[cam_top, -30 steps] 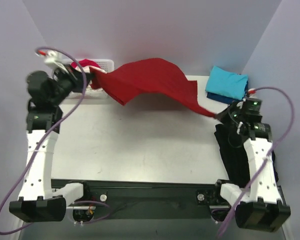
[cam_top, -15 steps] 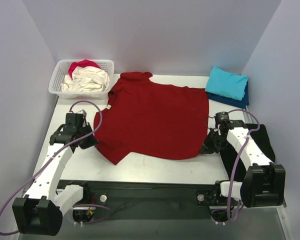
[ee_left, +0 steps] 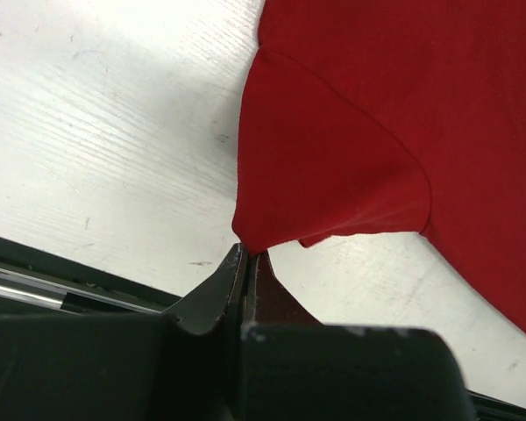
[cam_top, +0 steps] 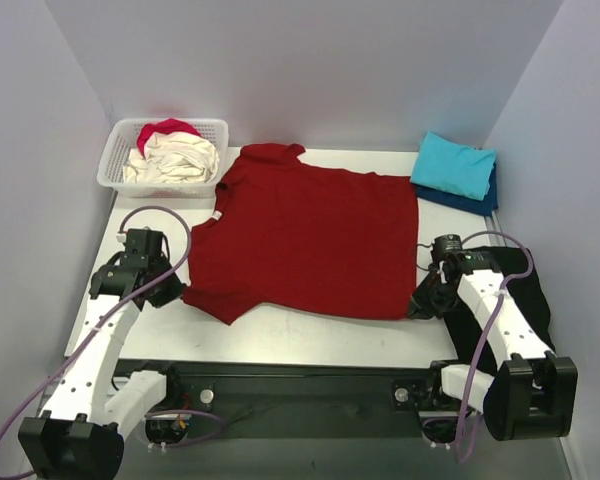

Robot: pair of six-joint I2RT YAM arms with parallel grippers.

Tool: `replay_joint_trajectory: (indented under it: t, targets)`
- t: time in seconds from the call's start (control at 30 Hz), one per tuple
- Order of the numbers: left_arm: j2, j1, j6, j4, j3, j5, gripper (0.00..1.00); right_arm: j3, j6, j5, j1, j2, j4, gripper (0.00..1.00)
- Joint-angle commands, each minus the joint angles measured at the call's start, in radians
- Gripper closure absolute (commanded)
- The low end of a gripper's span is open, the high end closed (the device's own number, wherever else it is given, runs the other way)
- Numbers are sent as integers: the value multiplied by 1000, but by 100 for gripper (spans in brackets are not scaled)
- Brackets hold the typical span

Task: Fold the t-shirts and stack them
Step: Flatten out the tshirt

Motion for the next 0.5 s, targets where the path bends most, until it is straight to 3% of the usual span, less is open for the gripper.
replay_joint_trajectory:
  t: [0.0, 0.27, 0.47]
  targets:
    - [-21, -8, -57, -55, 70, 13, 100, -12, 51, 48, 10, -31, -67, 100]
    - [-1, -7, -39, -198, 86, 49, 100, 12, 48, 65, 15, 6, -107, 100]
    - [-90, 1, -62, -275, 83, 85, 100, 14, 35, 65, 15, -3, -137, 100]
